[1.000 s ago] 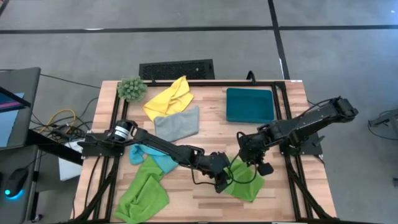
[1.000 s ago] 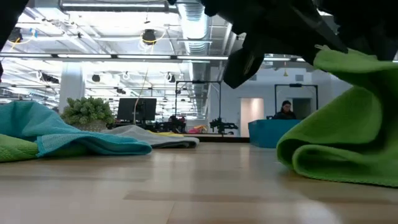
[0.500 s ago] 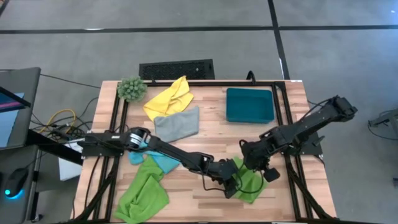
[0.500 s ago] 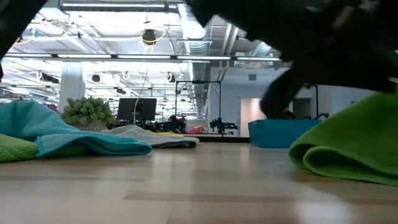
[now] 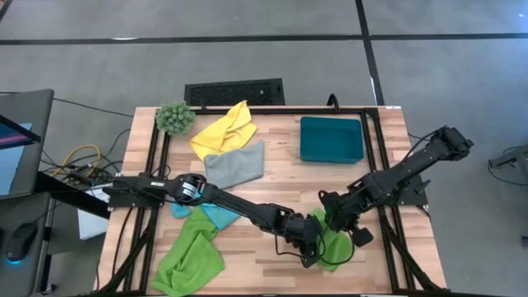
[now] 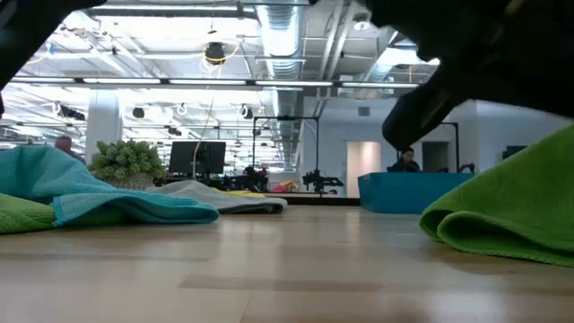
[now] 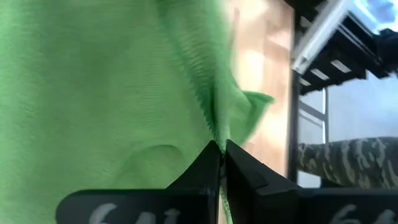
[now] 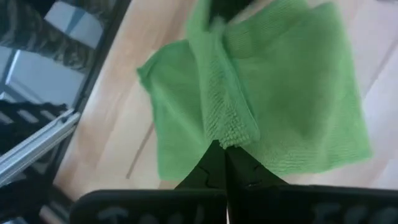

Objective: Fold microfiber towels
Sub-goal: Fold the right green microfiber cloth

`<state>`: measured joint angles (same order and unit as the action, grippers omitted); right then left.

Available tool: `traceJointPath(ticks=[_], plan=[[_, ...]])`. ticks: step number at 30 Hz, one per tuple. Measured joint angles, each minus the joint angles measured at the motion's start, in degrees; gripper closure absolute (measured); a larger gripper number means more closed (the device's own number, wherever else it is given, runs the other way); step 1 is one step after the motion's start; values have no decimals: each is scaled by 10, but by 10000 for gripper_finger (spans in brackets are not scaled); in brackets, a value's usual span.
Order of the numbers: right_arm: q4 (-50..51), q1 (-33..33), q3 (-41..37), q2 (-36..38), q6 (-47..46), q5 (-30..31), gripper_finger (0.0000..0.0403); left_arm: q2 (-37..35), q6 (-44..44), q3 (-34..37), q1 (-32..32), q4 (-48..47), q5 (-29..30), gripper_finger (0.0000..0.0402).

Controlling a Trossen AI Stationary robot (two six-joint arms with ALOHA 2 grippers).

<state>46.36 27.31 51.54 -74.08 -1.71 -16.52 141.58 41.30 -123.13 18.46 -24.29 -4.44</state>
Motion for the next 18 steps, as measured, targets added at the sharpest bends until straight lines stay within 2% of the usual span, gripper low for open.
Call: traceJointPath(ticks=[4,10,18], plan=[[-47,-13,-43,22,-28,0,398,0,6,0,5,-2,0,401],[-66,-9,-77,64,-34,1,398,0,11,0,3,16,-5,401],[-132,33,-132,120,-98,2,398,2,8,0,0,18,-19,401]])
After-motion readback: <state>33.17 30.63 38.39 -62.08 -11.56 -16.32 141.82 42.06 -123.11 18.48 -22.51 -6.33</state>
